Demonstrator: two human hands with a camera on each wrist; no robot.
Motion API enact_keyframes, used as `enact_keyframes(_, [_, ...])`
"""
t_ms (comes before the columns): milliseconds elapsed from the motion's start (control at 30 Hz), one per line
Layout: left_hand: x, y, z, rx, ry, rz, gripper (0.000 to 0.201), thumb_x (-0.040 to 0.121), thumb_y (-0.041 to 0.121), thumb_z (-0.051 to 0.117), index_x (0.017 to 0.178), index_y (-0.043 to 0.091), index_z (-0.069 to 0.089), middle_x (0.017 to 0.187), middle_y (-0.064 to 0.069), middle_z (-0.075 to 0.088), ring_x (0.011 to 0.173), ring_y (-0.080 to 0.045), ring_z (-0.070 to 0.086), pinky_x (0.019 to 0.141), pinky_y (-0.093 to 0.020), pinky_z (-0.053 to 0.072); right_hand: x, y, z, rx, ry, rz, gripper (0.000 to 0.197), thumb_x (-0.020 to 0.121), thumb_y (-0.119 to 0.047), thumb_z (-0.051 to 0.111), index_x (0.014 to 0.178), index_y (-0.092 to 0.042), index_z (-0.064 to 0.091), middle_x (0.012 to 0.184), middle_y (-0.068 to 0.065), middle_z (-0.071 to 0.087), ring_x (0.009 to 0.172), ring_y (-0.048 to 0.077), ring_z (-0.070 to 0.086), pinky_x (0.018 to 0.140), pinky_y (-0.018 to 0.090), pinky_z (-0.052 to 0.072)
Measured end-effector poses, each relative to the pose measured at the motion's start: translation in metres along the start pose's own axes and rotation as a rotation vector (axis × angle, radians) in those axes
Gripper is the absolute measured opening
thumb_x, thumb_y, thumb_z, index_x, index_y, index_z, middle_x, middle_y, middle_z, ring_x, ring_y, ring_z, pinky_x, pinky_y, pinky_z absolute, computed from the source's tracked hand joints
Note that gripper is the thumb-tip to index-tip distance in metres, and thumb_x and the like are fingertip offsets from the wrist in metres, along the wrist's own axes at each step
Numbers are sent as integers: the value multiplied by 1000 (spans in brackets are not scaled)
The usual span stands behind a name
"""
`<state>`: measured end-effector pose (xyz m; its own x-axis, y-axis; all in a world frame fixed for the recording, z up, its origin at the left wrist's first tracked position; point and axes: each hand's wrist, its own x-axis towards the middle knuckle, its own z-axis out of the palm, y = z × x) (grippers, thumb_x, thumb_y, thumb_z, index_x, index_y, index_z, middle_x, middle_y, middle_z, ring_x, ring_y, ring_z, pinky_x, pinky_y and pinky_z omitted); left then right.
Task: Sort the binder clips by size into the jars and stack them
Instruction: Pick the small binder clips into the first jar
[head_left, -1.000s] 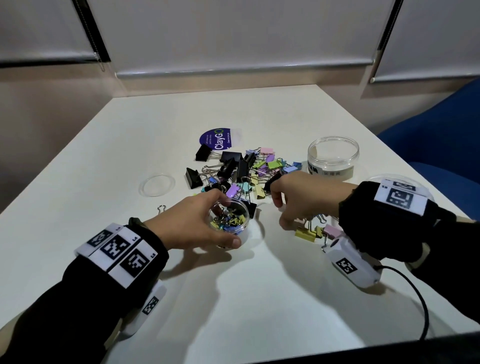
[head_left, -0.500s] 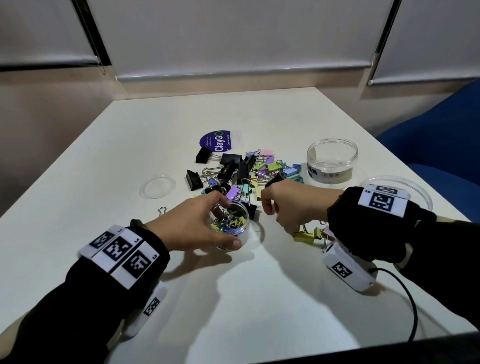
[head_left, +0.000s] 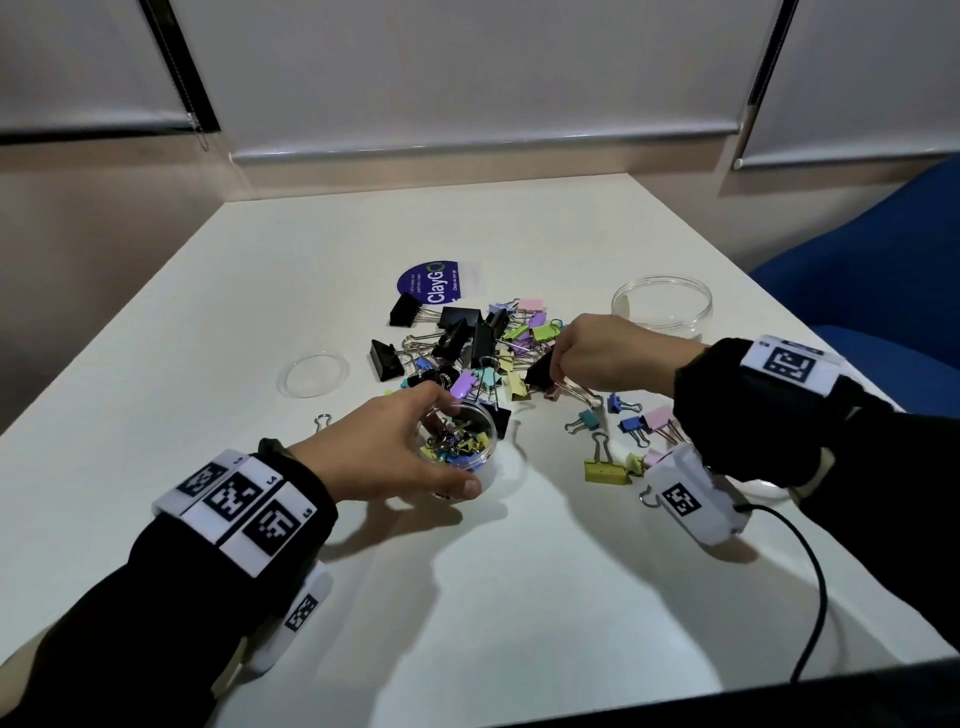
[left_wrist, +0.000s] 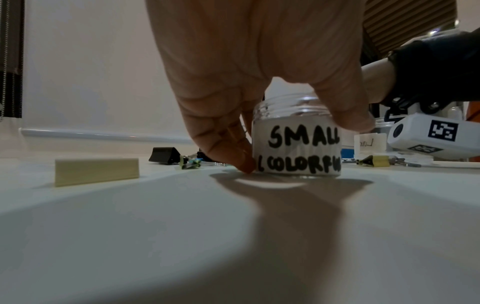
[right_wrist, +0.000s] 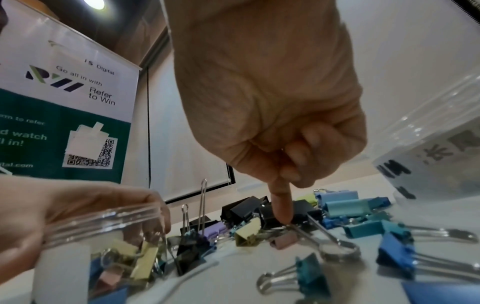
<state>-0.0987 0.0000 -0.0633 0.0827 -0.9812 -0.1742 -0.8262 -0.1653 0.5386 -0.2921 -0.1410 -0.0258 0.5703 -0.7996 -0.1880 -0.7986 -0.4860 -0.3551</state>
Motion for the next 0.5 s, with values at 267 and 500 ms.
enact_keyframes(267, [0,-1,0,-6,-4,-1,76,56,59,84,120,39,48,114,14,59,95,-5,61,89,-34,50,12,-14,20,-407,116,-48,13,72,-8,68,84,-7,68,63,4,55,66,25,57,47,20,35])
enact_keyframes(500, [0,-2,0,-13,-8,6,76,57,57,84,121,38,48,114,13,59,93,-4,59,84,-29,49,12,-14,23,-440,96,-73,16,72,-10,74,85,-6,66,69,6,56,65,23,52,45,20,32])
